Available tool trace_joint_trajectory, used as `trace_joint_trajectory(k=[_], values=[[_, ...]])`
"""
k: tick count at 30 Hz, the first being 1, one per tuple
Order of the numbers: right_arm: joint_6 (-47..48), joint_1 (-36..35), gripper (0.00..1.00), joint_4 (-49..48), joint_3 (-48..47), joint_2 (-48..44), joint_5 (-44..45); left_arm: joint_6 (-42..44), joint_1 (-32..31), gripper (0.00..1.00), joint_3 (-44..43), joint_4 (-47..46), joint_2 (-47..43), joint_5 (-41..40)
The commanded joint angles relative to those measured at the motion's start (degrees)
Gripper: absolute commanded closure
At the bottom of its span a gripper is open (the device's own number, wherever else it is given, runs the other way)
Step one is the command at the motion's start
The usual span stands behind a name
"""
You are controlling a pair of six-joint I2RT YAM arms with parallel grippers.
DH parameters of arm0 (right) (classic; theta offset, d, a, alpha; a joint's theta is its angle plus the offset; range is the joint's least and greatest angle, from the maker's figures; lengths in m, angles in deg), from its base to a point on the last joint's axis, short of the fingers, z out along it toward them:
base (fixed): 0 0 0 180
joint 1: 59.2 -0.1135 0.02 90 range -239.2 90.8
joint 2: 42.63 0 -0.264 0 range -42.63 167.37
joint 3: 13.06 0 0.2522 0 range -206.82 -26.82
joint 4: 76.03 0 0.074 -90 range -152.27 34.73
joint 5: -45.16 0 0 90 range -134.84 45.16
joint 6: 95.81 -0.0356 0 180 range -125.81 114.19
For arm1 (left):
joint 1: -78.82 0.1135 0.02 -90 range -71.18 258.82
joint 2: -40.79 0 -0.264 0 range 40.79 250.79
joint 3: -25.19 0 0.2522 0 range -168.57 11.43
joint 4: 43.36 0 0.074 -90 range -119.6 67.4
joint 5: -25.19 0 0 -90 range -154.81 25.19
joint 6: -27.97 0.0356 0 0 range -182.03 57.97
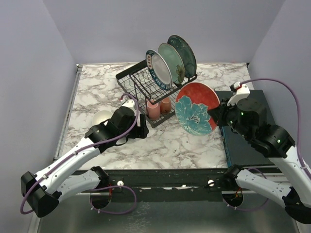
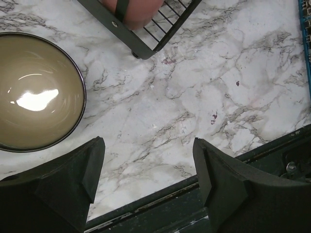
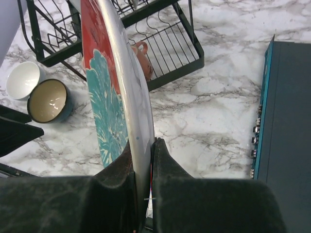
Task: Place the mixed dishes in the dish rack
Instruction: Pick up the plate at the center of the board, then insert the plate into the dish rack.
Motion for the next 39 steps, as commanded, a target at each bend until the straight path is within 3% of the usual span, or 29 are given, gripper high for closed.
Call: trace_joint_trajectory(k=[1, 21, 39], values=[[3.77, 0.09, 1.0, -8.49, -7.19, 2.56, -0.46, 1.76, 1.16, 0.2, 0.5, 0.88, -0.04, -1.77], [10.34, 0.09, 1.0, -13.38, -31.66, 21.27, -8.04, 2.61, 4.94, 0.2, 0.94, 1.31, 3.3, -1.3], [13.9, -1.86, 1.0, -15.92, -45.44, 32.85, -8.39, 2.56, 5.56, 0.2, 0.85, 1.5, 3.33, -1.39]])
